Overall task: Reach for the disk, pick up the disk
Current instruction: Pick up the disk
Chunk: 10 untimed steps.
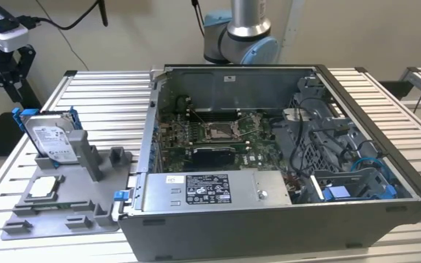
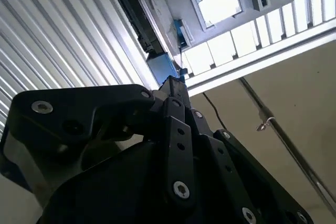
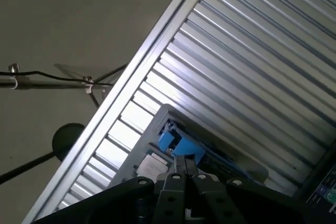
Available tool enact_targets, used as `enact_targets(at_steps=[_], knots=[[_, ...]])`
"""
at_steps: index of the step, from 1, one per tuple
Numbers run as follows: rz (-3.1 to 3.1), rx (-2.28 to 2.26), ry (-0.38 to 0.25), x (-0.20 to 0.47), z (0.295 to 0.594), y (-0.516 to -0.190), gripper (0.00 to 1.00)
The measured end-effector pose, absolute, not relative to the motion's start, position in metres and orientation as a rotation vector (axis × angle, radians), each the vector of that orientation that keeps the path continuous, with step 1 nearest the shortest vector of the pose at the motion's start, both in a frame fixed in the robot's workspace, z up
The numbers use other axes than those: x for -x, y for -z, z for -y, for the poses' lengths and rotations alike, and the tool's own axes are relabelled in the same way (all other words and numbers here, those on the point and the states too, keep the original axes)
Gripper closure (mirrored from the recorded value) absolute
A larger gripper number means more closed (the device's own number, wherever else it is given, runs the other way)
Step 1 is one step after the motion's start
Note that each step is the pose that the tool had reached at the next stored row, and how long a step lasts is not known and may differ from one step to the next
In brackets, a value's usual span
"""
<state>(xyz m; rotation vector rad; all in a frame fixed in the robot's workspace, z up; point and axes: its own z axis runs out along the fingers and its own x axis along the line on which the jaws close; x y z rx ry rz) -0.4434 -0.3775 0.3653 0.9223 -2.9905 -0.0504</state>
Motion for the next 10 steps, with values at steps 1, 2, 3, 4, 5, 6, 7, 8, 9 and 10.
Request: enact_targets(at_steps=[1,2,3,4,5,6,7,8,9,10], knots=[[2.984,-0.943,0.05,0.4434,0.3775,-0.3653,1.0],[2.978,-0.96,0.05,0.4434,0.3775,-0.3653,1.0],[2.972,-0.978,0.05,0.4434,0.3775,-0.3653,1.0],[2.965,-0.999,0.049,0.4434,0.3775,-0.3653,1.0],[2.958,-1.017,0.049,0.4434,0.3775,-0.3653,1.0],[2.949,-1.042,0.049,0.4434,0.3775,-0.3653,1.0],[2.943,-1.059,0.048,0.4434,0.3775,-0.3653,1.0],[2.936,-1.077,0.048,0.4434,0.3775,-0.3653,1.0],[2.929,-1.096,0.048,0.4434,0.3775,-0.3653,1.0],[2.922,-1.114,0.048,0.4434,0.3775,-0.3653,1.0]])
